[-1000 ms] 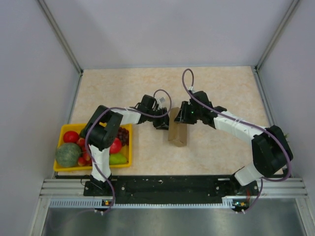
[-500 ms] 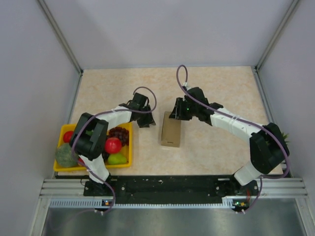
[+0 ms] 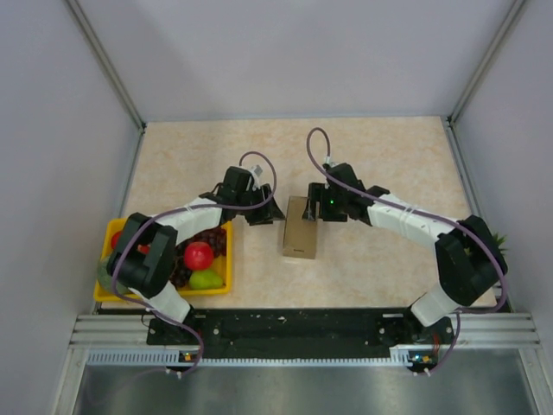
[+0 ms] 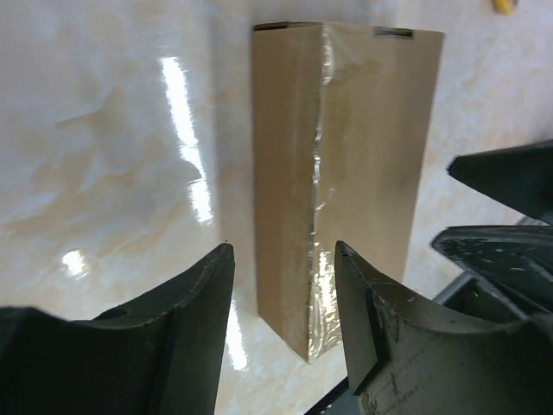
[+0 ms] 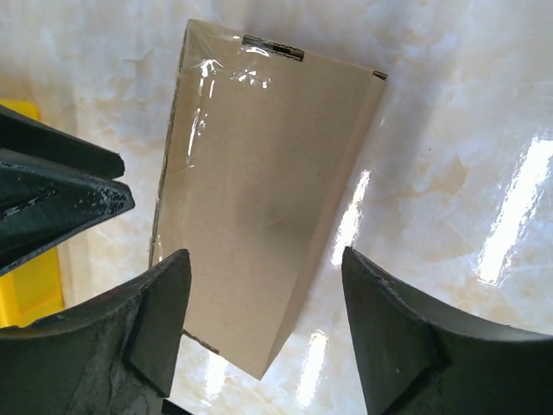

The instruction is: Unpack the express box

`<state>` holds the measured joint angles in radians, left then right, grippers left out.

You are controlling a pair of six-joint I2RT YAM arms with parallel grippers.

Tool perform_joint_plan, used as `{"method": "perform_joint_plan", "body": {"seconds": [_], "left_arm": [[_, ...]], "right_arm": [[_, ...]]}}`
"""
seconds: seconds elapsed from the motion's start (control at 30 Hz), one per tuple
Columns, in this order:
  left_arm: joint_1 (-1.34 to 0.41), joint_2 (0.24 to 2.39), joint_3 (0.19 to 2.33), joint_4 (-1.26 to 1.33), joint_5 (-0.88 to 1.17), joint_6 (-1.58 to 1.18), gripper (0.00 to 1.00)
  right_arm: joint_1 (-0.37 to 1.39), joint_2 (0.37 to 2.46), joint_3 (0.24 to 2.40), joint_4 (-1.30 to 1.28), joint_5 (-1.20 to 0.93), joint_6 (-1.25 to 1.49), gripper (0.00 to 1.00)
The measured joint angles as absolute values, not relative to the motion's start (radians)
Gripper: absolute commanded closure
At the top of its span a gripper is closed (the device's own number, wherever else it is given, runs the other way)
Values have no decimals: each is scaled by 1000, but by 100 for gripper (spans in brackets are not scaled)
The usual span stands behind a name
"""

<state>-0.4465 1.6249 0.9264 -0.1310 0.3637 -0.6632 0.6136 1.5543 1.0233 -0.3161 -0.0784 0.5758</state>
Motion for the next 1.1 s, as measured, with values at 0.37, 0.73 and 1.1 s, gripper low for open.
{"method": "perform_joint_plan", "body": {"seconds": [0.37, 0.73, 1.1], "left_arm": [[-447, 1696, 925, 3, 516, -665, 53], [-447, 1700, 925, -7, 472, -654, 58], [-447, 1710, 925, -9, 456, -633, 63]], "right_arm": [[678, 1662, 1051, -325, -23, 532, 20], [701, 1699, 1087, -332, 45, 517, 26], [715, 1719, 1116, -346, 81, 516, 45]]}}
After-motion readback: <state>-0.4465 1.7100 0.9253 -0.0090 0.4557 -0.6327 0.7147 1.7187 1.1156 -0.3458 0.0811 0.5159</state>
